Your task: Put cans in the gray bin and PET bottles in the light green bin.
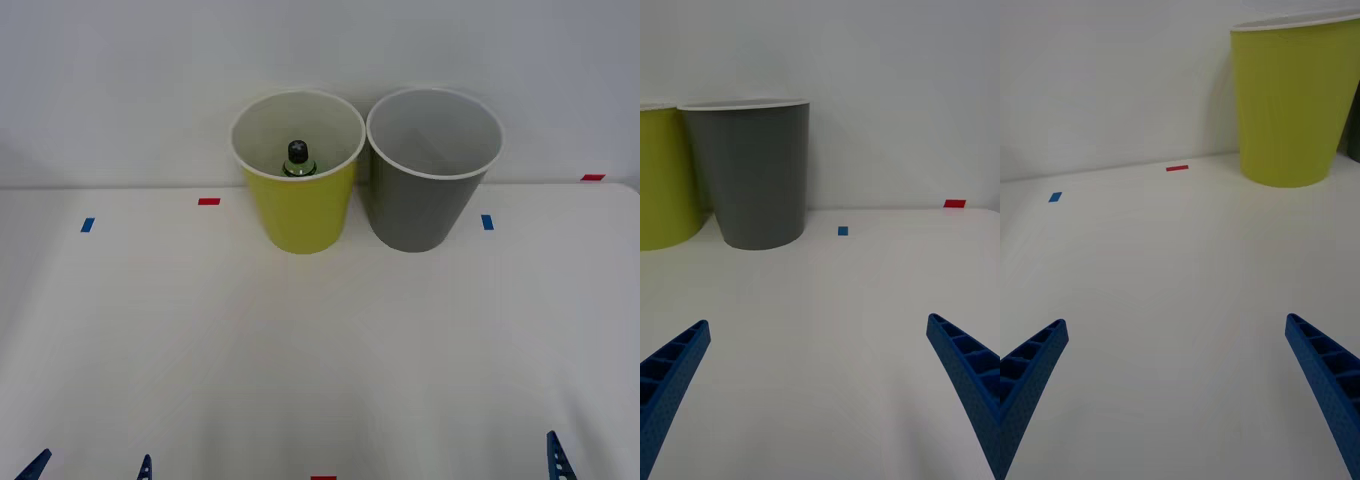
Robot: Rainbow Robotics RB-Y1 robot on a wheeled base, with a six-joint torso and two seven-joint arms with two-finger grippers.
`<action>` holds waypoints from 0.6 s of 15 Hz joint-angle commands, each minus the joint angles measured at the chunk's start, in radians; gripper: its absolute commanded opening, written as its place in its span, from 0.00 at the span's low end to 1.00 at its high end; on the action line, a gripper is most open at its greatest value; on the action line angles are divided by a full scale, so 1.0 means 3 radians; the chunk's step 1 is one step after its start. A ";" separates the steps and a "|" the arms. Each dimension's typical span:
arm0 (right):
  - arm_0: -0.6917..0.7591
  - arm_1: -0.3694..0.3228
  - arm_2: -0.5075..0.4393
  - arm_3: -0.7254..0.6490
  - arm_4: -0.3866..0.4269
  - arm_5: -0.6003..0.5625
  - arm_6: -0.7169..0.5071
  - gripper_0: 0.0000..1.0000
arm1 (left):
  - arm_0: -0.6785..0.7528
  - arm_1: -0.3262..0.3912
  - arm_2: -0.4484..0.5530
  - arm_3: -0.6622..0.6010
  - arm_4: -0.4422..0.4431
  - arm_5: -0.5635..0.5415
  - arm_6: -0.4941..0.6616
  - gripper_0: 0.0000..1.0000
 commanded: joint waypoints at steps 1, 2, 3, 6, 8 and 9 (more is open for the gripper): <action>0.0050 0.0010 0.0031 0.0000 0.0006 -0.0067 -0.0014 1.00 | 0.0000 0.0000 0.0000 0.0000 0.0000 0.0000 0.0000 1.00; 0.0061 0.0010 0.0036 0.0000 0.0006 -0.0077 -0.0009 1.00 | 0.0000 0.0000 0.0000 0.0000 0.0000 0.0000 0.0000 1.00; 0.0061 0.0010 0.0036 0.0000 0.0006 -0.0077 -0.0009 1.00 | 0.0000 0.0000 0.0000 0.0000 0.0000 0.0000 0.0000 1.00; 0.0061 0.0010 0.0036 0.0000 0.0006 -0.0077 -0.0009 1.00 | 0.0000 0.0000 0.0000 0.0000 0.0000 0.0000 0.0000 1.00; 0.0061 0.0010 0.0036 0.0000 0.0006 -0.0077 -0.0009 1.00 | 0.0000 0.0000 0.0000 0.0000 0.0000 0.0000 0.0000 1.00; 0.0061 0.0010 0.0036 0.0000 0.0006 -0.0077 -0.0009 1.00 | 0.0000 0.0000 0.0000 0.0000 0.0000 0.0000 0.0000 1.00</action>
